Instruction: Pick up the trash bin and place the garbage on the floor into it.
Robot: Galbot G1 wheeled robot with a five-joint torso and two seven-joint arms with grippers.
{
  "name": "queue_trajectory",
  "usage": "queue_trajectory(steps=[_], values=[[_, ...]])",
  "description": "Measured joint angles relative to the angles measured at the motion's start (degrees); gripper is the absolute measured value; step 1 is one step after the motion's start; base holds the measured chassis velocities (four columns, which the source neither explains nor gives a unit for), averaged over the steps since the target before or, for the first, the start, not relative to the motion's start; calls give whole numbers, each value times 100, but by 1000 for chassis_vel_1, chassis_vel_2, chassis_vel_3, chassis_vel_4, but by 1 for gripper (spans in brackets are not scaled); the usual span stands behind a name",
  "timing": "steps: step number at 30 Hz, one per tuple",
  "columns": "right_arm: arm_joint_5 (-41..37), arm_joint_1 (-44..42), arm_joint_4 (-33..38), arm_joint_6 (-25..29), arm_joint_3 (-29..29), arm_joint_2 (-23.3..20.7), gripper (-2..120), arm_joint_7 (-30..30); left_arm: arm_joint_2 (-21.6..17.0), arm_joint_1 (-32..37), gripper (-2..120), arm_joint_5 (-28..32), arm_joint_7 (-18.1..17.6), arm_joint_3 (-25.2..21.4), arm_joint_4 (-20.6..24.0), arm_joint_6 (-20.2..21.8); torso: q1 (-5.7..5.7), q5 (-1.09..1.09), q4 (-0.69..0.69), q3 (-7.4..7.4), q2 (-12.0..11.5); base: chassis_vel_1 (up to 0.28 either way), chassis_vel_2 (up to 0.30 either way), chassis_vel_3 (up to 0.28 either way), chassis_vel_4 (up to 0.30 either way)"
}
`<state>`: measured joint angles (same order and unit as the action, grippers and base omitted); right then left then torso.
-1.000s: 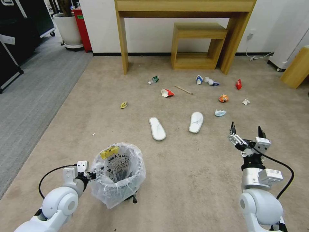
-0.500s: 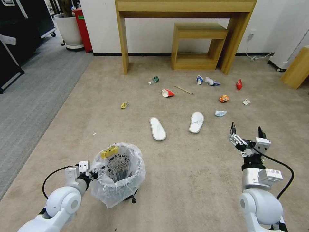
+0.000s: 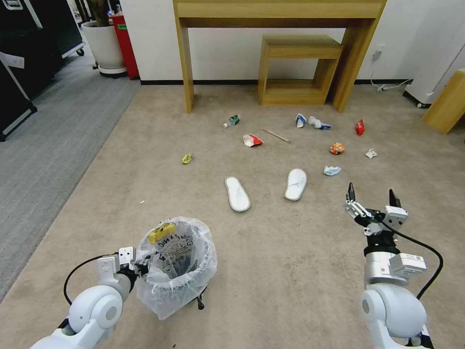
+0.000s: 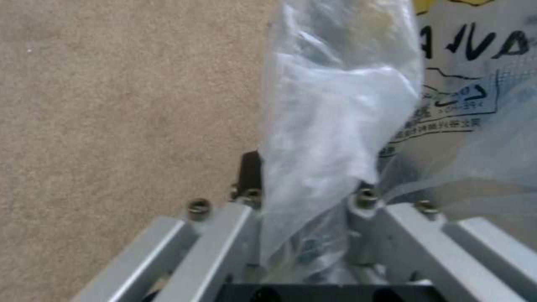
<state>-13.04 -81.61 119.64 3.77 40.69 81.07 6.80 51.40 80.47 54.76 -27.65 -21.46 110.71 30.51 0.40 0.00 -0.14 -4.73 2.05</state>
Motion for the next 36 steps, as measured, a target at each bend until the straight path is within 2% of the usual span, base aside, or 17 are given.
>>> queue_trajectory(steps=[3,16,25,36], values=[[-12,-1,4,0,0,-21,100,5,63,12,3,-43,35,2,14,-23,0,0,0,0,0,0,0,0,0],[-84,-20,52,-64,-5,-113,100,39,291,20,1,108,15,-216,160,-49,2,-13,-3,-4,-3,0,0,0,0],[-143,-47,153,-171,-38,-154,100,71,268,242,1,394,-85,-683,594,13,2,-4,-1,-2,-4,0,0,0,0],[-211,-116,202,-230,-55,-240,100,85,200,553,1,636,-179,-1138,1114,95,1,-4,0,-1,-2,0,0,0,0]])
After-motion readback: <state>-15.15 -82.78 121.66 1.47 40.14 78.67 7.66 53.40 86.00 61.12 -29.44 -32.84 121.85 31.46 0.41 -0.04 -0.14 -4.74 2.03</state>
